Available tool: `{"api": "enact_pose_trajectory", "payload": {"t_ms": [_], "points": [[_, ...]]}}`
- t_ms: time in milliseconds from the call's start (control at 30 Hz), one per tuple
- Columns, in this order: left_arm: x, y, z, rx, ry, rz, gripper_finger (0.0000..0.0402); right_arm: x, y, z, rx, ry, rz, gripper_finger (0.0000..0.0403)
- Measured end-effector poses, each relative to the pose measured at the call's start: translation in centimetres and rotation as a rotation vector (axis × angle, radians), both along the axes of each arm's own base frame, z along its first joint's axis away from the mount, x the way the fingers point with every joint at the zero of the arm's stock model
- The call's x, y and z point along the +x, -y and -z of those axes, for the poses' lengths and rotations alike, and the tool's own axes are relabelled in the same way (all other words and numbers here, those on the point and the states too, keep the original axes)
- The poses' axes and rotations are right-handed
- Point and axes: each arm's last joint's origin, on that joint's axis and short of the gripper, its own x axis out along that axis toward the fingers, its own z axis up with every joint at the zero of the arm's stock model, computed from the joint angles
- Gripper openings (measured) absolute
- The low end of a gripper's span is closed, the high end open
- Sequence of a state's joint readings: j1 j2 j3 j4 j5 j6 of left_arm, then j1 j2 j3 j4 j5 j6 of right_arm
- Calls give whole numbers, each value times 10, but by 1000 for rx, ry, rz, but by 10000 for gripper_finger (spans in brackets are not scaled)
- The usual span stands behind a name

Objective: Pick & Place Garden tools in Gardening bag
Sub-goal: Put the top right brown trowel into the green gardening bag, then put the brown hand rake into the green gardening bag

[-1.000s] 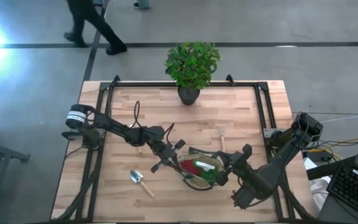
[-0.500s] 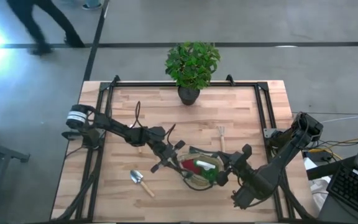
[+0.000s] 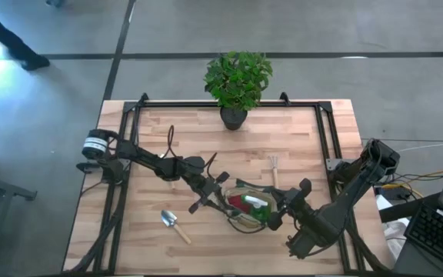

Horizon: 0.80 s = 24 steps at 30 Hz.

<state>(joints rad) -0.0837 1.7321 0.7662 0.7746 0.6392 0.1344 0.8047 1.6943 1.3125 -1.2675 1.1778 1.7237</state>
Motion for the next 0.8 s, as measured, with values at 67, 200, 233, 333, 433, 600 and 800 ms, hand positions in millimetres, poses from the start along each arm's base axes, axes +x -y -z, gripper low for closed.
{"api": "enact_pose_trajectory", "payload": {"t_ms": [67,200,233,333,433,600,800], "points": [[1,0,-1,0,0,-21,112,0,0,0,1,1,0,8],[2,-1,-2,-17,-11,-48,162,0,0,0,2,1,0,8],[2,-1,-2,-19,-13,-48,174,0,0,0,2,2,0,8],[1,-1,-4,-31,-16,-50,205,0,0,0,0,-1,-1,8],[1,-1,-7,-41,-15,-51,225,0,0,0,0,-1,-1,8],[-2,-2,-15,-42,2,-54,239,0,0,0,2,1,-1,8],[-7,-4,-27,-38,9,-57,241,1,-1,0,3,-3,-5,8]]}}
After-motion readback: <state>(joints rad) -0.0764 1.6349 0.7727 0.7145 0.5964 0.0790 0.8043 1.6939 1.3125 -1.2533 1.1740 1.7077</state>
